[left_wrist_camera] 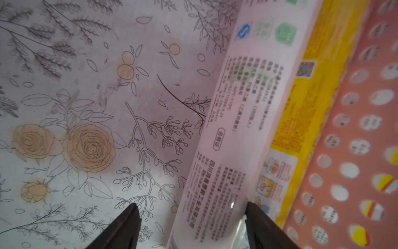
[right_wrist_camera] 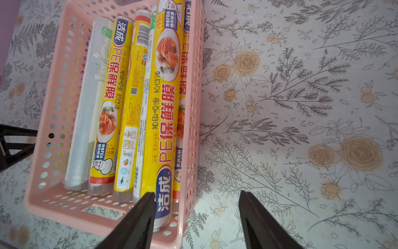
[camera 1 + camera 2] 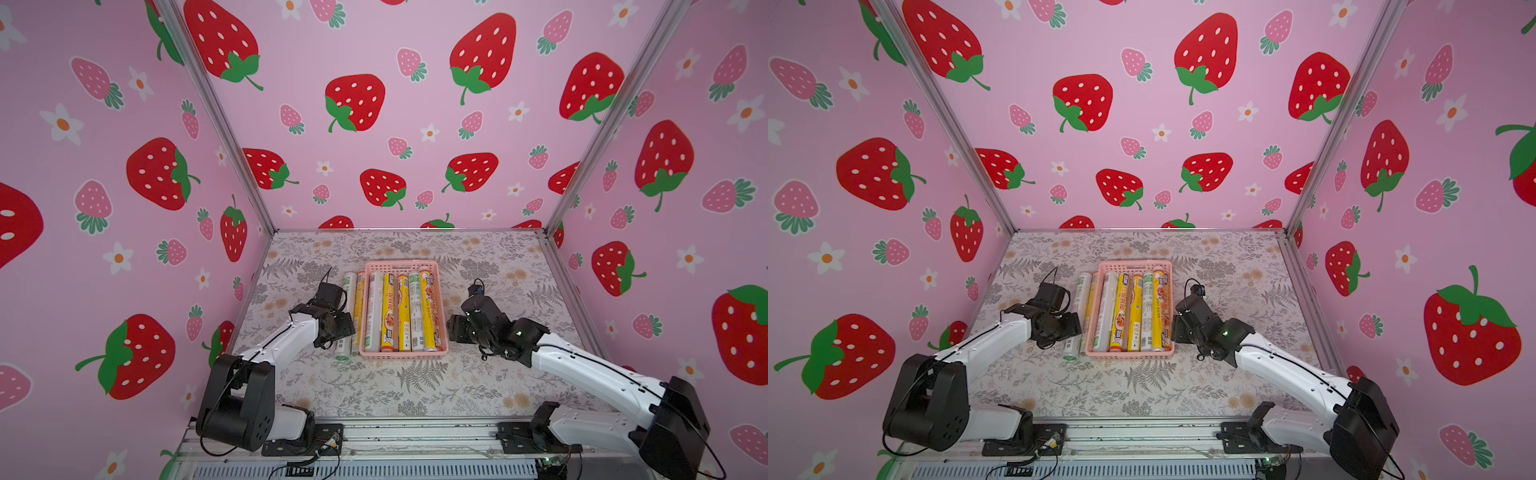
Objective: Put the plastic wrap into the basket
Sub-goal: Pick up the plastic wrap from the center of the board.
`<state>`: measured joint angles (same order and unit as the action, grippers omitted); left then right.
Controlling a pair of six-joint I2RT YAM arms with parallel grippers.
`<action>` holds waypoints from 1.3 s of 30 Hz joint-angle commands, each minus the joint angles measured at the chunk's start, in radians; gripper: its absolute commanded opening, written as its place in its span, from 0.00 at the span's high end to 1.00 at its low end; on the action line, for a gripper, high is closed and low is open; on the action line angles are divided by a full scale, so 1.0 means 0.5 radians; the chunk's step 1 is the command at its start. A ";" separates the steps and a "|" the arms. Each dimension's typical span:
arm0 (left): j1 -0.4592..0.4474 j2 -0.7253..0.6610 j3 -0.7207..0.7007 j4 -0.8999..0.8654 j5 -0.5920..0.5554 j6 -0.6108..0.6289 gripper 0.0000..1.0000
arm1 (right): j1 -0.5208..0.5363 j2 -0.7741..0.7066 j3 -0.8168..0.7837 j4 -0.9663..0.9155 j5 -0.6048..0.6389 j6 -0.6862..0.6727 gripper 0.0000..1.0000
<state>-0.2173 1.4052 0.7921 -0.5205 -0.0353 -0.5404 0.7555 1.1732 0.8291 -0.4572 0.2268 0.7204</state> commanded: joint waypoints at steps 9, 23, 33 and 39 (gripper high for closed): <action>0.033 0.220 0.192 -0.130 -0.323 0.065 0.23 | -0.012 -0.060 -0.045 -0.017 0.044 -0.007 0.33; 0.137 0.272 0.073 -0.013 -0.036 0.103 0.24 | -0.012 0.004 0.012 -0.022 0.071 -0.042 0.33; 0.139 0.244 -0.044 0.035 0.051 0.068 0.30 | -0.013 0.067 0.057 0.010 0.078 -0.039 0.33; 0.139 0.221 -0.066 0.040 0.031 0.026 0.37 | -0.017 0.053 0.014 0.017 0.097 -0.030 0.33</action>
<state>-0.1509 1.5185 0.7788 -0.4767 -0.0330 -0.5049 0.7555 1.2037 0.8280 -0.4557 0.2520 0.7071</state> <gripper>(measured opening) 0.642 0.666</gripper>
